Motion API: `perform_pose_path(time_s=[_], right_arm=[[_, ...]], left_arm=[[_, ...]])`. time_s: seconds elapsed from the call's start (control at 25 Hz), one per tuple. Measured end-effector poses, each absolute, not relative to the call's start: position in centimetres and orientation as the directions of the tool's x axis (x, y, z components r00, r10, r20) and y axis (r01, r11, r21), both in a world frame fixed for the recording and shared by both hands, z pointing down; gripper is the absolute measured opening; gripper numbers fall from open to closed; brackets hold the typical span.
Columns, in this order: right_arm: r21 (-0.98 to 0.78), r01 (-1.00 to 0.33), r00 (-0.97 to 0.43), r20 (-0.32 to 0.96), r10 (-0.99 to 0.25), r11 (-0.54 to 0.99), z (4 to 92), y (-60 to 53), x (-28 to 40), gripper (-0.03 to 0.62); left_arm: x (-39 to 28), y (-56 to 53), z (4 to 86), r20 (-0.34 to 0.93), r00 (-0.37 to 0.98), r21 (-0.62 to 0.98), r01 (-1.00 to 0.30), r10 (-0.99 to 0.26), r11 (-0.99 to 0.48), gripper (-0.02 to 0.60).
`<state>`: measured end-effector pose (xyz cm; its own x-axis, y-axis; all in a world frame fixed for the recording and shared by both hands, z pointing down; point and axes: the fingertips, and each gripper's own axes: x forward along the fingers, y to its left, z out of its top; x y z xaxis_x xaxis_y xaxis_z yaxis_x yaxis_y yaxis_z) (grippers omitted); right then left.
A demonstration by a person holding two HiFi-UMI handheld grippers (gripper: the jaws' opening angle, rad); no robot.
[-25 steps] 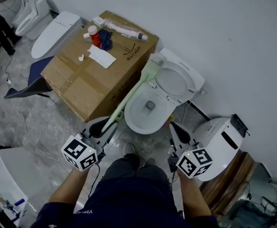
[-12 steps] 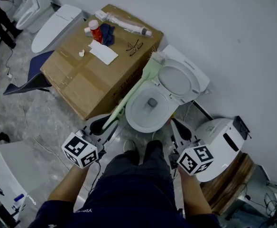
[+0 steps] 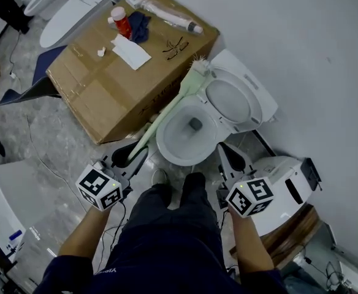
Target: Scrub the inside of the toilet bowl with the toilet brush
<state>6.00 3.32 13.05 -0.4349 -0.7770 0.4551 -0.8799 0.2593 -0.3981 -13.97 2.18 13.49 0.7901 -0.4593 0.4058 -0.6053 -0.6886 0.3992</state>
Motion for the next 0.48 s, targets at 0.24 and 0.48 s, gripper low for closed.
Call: perform_pose_path(time_s=[0.24, 0.48], right_arm=[[-0.411, -0.856, -0.496, 0.480, -0.723, 0.314, 16.7, 0.7, 8.2, 0.005], [-0.439, -0.829, -0.545, 0.502, -0.672, 0.346, 21.6, -1.4, 9.4, 0.005]], left_arm=[[-12.0, 1.7, 17.7, 0.466, 0.743, 0.400, -0.662, -0.481, -0.634, 0.095], [-10.7, 1.5, 22.5, 0.525, 0.697, 0.395, -0.708, -0.489, -0.585, 0.095]])
